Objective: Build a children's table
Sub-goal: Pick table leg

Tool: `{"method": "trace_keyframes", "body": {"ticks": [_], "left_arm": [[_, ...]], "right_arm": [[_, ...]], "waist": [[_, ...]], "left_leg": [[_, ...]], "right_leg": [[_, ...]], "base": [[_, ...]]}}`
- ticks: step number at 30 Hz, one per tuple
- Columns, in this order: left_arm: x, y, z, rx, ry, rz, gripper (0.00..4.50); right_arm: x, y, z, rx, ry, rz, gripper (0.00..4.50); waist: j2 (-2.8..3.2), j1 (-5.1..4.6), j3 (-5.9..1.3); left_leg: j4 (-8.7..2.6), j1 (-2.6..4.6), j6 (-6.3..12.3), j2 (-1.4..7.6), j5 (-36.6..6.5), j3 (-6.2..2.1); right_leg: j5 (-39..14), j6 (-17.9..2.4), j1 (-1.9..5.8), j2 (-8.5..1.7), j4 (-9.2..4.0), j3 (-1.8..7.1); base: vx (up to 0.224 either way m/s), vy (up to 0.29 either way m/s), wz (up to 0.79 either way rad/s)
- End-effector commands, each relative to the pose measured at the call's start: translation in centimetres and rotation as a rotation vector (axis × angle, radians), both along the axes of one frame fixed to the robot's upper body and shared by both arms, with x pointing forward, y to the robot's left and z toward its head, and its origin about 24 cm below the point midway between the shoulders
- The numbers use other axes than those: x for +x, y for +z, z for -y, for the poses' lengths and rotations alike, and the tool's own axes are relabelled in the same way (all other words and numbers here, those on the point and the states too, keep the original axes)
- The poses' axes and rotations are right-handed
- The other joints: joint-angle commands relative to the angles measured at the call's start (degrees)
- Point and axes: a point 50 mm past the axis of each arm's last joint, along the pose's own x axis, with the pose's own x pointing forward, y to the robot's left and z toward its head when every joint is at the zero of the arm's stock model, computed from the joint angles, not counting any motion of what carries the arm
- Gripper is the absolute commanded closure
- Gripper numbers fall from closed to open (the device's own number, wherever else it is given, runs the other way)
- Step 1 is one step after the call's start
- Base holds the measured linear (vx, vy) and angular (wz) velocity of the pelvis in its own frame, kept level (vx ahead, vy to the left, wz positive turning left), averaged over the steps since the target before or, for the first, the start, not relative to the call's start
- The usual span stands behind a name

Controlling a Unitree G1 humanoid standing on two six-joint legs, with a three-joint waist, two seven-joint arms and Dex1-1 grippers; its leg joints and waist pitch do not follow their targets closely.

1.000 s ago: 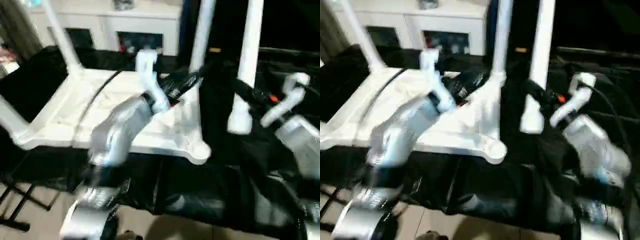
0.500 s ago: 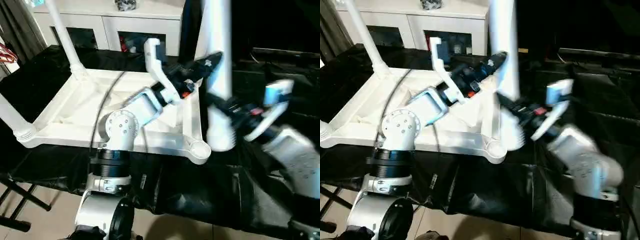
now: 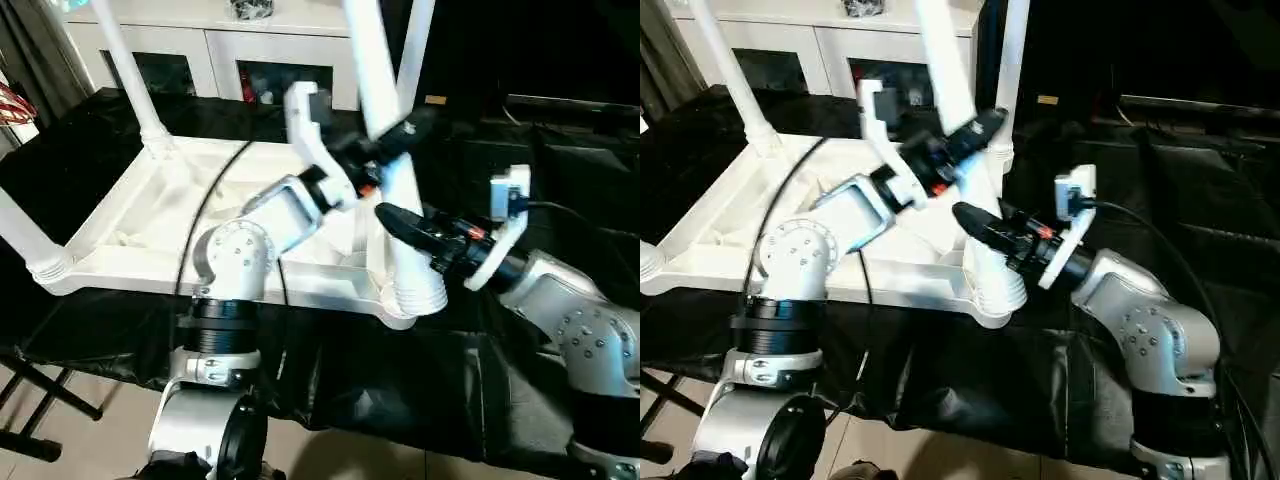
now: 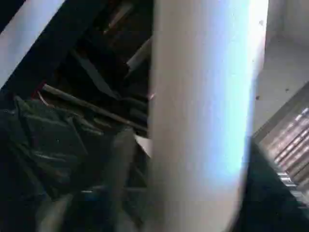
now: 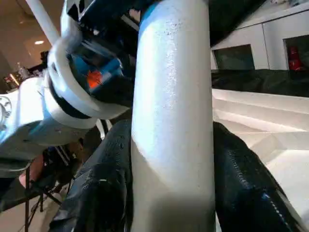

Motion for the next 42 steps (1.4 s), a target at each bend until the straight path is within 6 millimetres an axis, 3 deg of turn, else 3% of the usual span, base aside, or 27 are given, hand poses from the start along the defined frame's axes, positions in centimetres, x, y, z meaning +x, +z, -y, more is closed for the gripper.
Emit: {"method": "trace_keyframes", "body": {"ticks": [1, 4, 7, 11, 13, 21, 22, 23, 25, 31, 32, 33, 42], "left_arm": [[0.2, 0.5, -0.2, 0.0, 0.023, 0.012, 1.9], [0.2, 0.5, -0.2, -0.003, 0.026, 0.012, 1.94], [0.2, 0.5, -0.2, -0.006, 0.027, 0.013, 2.48], [0.2, 0.6, -0.2, -0.004, 0.027, 0.017, 2.68], [0.2, 0.6, -0.2, 0.006, 0.033, 0.025, 2.7], [0.2, 1.1, -0.3, 0.092, 0.013, 0.104, 2.71], [0.1, 1.2, -0.3, 0.104, 0.007, 0.114, 2.71], [0.1, 1.3, -0.1, 0.143, -0.013, 0.144, 2.71], [0.0, 1.4, 0.0, 0.169, -0.026, 0.163, 2.71], [0.0, 1.9, 0.2, 0.239, -0.078, 0.234, 2.71], [0.0, 1.9, 0.2, 0.24, -0.079, 0.235, 2.71], [-0.1, 1.9, 0.3, 0.248, -0.095, 0.245, 2.71], [-0.9, 1.7, 0.6, 0.28, -0.179, 0.281, 2.71]], "right_arm": [[0.1, 1.0, -0.4, 0.002, 0.006, 0.056, 2.67], [0.1, 1.0, -0.6, 0.001, 0.004, 0.055, 2.67], [0.1, 0.9, -0.7, -0.001, 0.005, 0.053, 2.67], [0.2, 1.0, -0.9, -0.016, -0.001, 0.057, 2.67], [0.4, 0.9, -0.9, -0.017, -0.002, 0.044, 2.11], [1.1, 1.0, -0.6, -0.09, -0.02, 0.013, 1.51], [1.2, 1.0, -0.5, -0.104, -0.018, 0.013, 1.45], [1.3, 0.8, -0.3, -0.161, 0.01, -0.024, 1.42], [1.3, 0.6, -0.2, -0.199, 0.029, -0.053, 1.42], [0.8, -0.4, 0.4, -0.341, 0.13, -0.186, 1.42], [0.8, -0.4, 0.4, -0.342, 0.131, -0.187, 1.42], [0.7, -0.6, 0.3, -0.351, 0.145, -0.198, 1.42], [0.3, -0.9, -0.5, -0.333, 0.232, -0.235, 1.42]], "waist": [[-1.32, 0.26, -4.02], [-1.28, 0.35, -4.05], [-1.29, 0.44, -4.01], [-1.44, 0.43, -3.96], [-1.41, 0.43, -3.96], [-1.43, 0.31, -3.95], [-1.47, 0.33, -4.03], [-1.99, 0.24, -4.02], [-1.6, 0.4, -4.04], [-2.13, 0.58, -4.06], [-2.07, 0.61, -4.12], [-2.54, 0.51, -4.07], [-2.57, 1.07, -4.08]], "left_leg": [[-4.45, 1.05, 1.28, 2.47, -7.31, -0.95], [-4.44, 1.09, 1.29, 2.48, -7.01, -0.94], [-4.49, 1.09, 1.23, 2.5, -7.45, -0.94], [-4.54, 1.09, 0.98, 2.51, -7.87, -0.91], [-4.56, 1.07, 0.9, 2.5, -7.65, -0.97], [-4.6, 1.13, 0.38, 2.52, -7.16, -0.9], [-4.49, 1.18, 0.47, 2.48, -6.96, -0.83], [-4.5, 1.1, 0.81, 2.45, -6.48, -0.79], [-4.43, 1.25, 0.8, 2.47, -6.09, -0.85], [-4.13, 1.19, 1.35, 2.46, -4.06, -0.74], [-4.08, 1.23, 1.53, 2.54, -3.71, -0.75], [-4.09, 1.14, 1.7, 2.52, -3.54, -0.67], [-3.87, 1.35, 2.36, 2.65, -2.97, -0.59]], "right_leg": [[-8.54, -11.11, 2.7, -2.41, -4.62, 1.18], [-7.81, -11.27, 2.71, -2.44, -4.56, 1.18], [-8.02, -11.23, 2.73, -2.42, -4.58, 1.19], [-8.96, -10.84, 2.69, -2.46, -4.69, 1.23], [-9.04, -10.68, 2.71, -2.48, -4.65, 1.22], [-9.2, -9.84, 2.65, -2.39, -4.6, 1.29], [-8.51, -10.12, 2.63, -2.41, -4.56, 1.29], [-7.93, -10.23, 2.73, -2.34, -4.58, 1.26], [-8.09, -10.34, 2.75, -2.36, -4.46, 1.27], [-5.28, -11.75, 3.0, -2.54, -4.06, 1.31], [-4.31, -12.16, 2.98, -2.54, -3.88, 1.34], [-3.83, -12.35, 3.02, -2.5, -3.89, 1.32], [-3.05, -14.39, 3.04, -2.72, -3.55, 1.35]], "base": [[0.0, 0.0, 0.0], [0.0, 0.0, 0.0], [0.0, 0.0, 0.0], [0.0, 0.0, 0.0], [0.0, 0.0, 0.0], [0.0, 0.0, 0.0], [0.0, 0.0, 0.0], [0.0, 0.0, 0.0], [0.0, 0.0, 0.0], [0.0, 0.0, 0.0], [0.0, 0.0, 0.0], [0.0, 0.0, 0.0], [0.0, 0.0, 0.0]]}}
